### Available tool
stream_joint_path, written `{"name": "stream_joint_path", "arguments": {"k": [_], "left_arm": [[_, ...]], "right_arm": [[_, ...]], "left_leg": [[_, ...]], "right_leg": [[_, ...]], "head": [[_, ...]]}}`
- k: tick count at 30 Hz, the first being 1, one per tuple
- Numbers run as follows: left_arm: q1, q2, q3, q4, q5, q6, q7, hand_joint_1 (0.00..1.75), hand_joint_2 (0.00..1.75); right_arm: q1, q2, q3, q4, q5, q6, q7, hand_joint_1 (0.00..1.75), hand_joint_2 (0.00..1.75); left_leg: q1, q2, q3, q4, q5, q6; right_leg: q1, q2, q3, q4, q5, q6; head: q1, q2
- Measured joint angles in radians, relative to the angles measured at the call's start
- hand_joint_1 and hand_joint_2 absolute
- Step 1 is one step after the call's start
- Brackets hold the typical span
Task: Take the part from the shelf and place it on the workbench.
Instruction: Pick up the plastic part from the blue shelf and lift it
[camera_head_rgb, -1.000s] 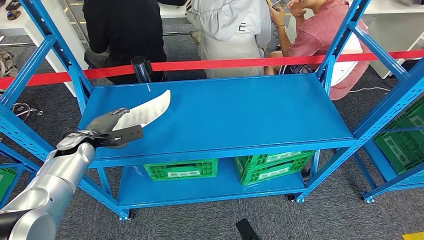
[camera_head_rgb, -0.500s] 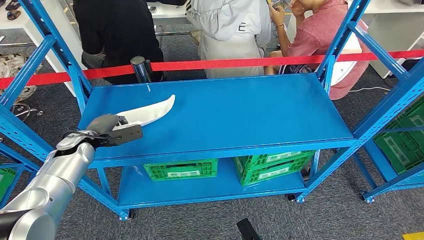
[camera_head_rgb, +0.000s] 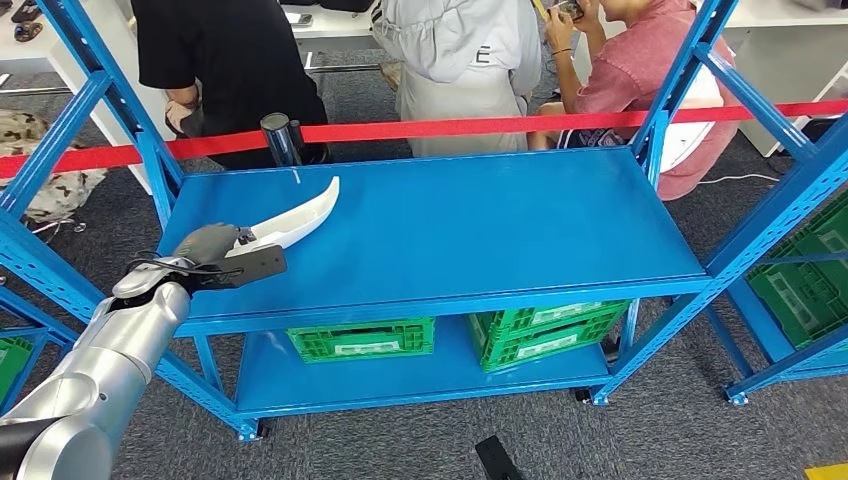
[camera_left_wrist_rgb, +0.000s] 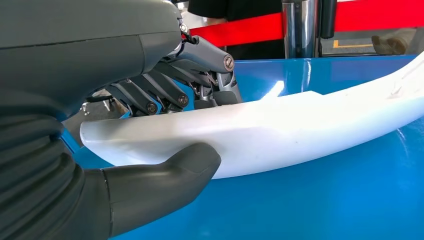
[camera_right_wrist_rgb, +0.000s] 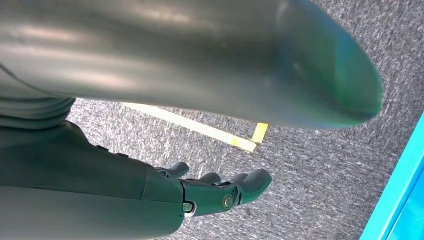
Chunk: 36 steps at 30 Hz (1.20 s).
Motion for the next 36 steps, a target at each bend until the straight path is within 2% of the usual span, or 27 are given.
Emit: {"name": "stream_joint_path", "arguments": {"k": [36], "left_arm": [[0.026,0.026,0.037,0.000,0.113,0.029,-0.096,1.75,1.75]], "right_arm": [[-0.003,-0.001,0.000,0.000,0.002,0.015,0.001,0.00,0.00]], "left_leg": [[0.000,0.000,0.000,-0.001,0.000,-0.001]], "right_leg": [[0.000,0.000,0.000,0.000,0.000,0.000]], "head": [[0.000,0.000]]}}
